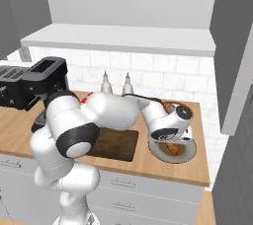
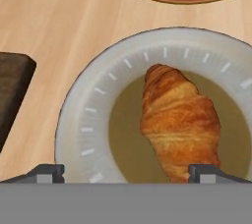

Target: From the different types of pastries on the counter, select a croissant and place it on the cutting board. Then retrieve a jar of jam from the cabinet and place it alongside the croissant on the cutting board.

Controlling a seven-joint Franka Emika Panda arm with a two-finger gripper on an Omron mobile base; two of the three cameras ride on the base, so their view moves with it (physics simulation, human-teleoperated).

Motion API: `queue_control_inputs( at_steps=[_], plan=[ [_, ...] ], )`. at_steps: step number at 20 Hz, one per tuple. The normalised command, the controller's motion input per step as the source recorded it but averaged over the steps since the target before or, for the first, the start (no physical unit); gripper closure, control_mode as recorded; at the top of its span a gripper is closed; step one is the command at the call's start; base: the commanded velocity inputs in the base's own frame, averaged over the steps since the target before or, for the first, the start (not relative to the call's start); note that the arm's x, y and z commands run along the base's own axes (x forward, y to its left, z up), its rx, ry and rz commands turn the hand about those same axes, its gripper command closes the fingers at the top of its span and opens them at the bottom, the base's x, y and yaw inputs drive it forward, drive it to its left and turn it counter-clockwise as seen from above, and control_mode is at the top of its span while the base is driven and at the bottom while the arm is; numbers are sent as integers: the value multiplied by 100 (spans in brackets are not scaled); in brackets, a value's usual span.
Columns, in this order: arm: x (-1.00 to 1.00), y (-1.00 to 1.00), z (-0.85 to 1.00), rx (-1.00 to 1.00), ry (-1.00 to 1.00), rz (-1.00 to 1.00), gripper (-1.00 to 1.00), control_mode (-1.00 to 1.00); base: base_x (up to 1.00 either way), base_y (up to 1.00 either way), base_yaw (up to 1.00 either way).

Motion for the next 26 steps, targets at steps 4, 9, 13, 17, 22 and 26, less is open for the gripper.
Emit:
queue_control_inputs(
  at_steps=[4,9,13,17,22,26],
  plan=[
    [35,-64,-15,0,4,10,-100,-100,0,0,0],
    [11,-10,-8,0,1,3,-100,-100,0,0,0],
    [23,-32,-26,0,0,2,-100,-100,0,0,0],
    [0,0,-12,0,3,0,-100,-100,0,0,0],
    [0,9,-34,0,14,0,100,-100,0,0,0],
    [0,0,0,0,6,0,100,-100,0,0,0]
  ],
)
